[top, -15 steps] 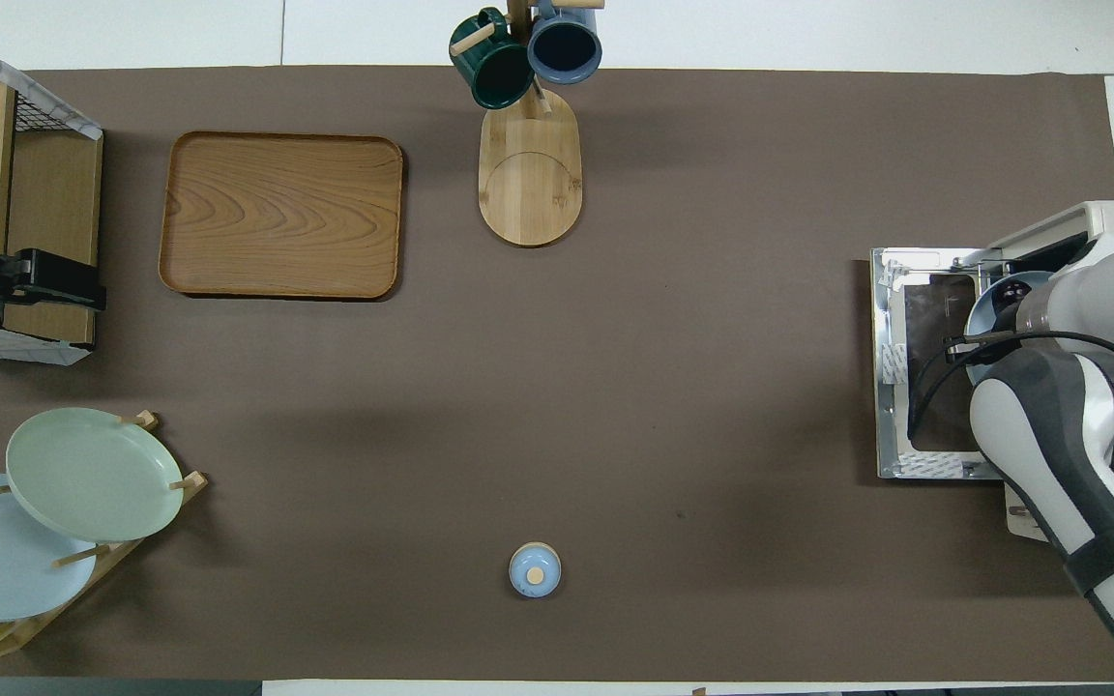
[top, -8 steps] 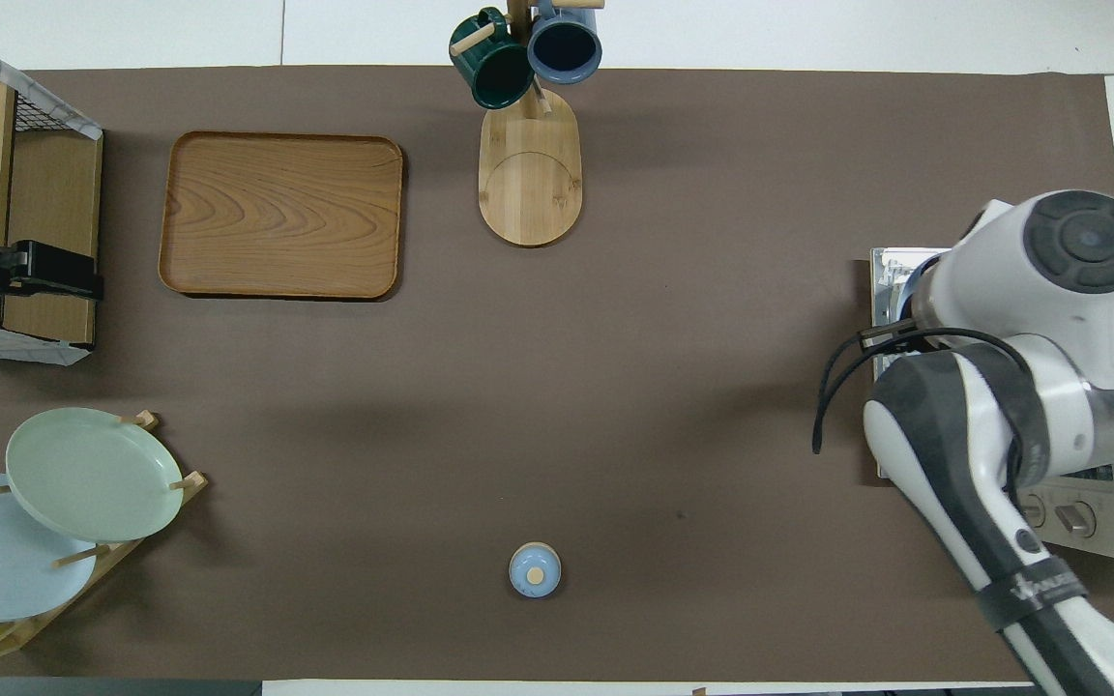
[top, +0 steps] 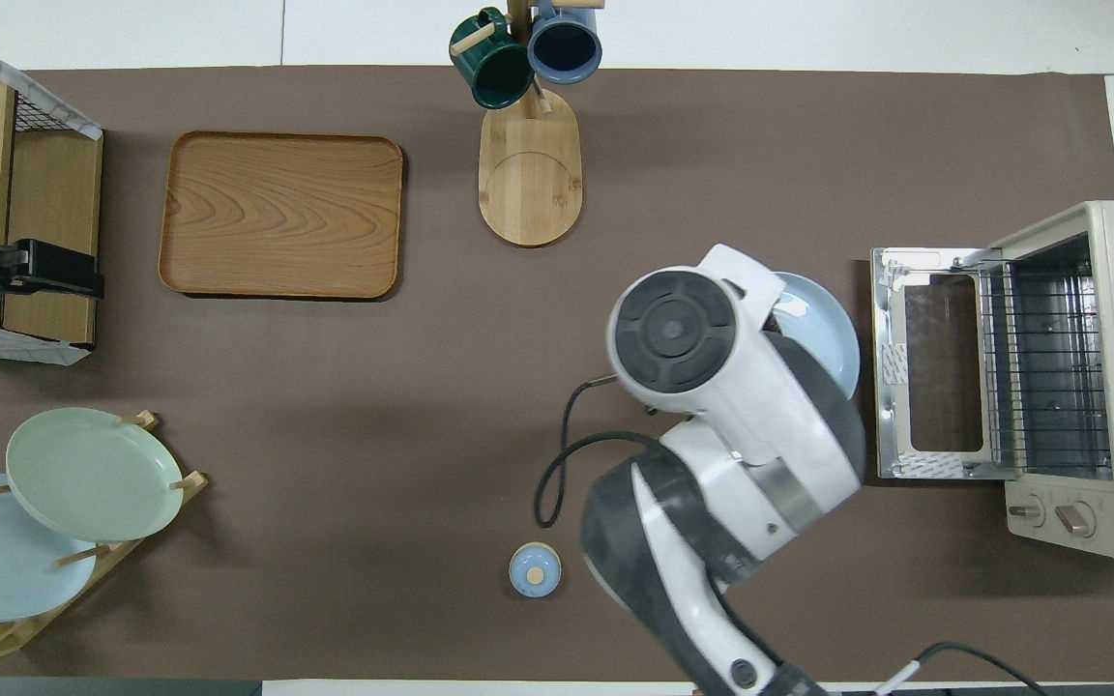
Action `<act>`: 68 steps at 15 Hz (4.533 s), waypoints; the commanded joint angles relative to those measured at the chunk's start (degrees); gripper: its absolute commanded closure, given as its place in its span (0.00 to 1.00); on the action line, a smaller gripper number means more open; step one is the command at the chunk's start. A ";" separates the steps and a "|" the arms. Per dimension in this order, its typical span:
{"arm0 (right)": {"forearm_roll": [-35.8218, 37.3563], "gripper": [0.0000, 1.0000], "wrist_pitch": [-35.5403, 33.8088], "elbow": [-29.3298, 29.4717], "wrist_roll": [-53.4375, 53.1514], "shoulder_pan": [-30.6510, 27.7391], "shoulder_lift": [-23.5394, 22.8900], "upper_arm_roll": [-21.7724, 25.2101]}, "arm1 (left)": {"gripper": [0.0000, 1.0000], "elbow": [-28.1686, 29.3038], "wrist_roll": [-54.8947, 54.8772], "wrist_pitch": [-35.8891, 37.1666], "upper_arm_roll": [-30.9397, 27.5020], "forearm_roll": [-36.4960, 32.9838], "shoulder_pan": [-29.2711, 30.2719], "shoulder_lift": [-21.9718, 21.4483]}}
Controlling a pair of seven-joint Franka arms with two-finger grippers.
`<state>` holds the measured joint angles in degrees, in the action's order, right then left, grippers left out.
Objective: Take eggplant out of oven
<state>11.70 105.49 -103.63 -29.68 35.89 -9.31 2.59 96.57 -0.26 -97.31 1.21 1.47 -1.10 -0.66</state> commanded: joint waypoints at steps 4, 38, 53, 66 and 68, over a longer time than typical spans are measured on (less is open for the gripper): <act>-5.87 1.00 -1.64 22.86 -19.15 10.52 -20.91 -0.48 | 0.00 2.05 -0.35 -0.78 0.02 -0.86 1.63 -1.45; 6.14 1.00 22.74 -18.71 7.10 -22.87 -1.67 -0.48 | 0.00 20.67 38.66 -31.43 0.46 4.24 -36.42 7.51; 15.19 1.00 24.07 -19.60 12.63 -26.48 -3.17 -0.48 | 1.00 20.50 46.49 -37.69 0.37 4.24 -42.32 16.56; 6.86 1.00 13.35 -13.88 36.53 -37.55 6.23 -0.57 | 1.00 2.59 32.19 -18.01 0.11 4.06 -24.06 14.28; 5.71 1.00 11.07 -13.35 38.20 -38.69 7.37 -0.48 | 1.00 0.30 28.58 -17.56 0.11 4.06 -20.02 15.77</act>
<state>16.81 116.69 -117.33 4.75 0.91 -0.25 1.16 100.27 32.10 -116.70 0.73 4.93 -24.67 12.71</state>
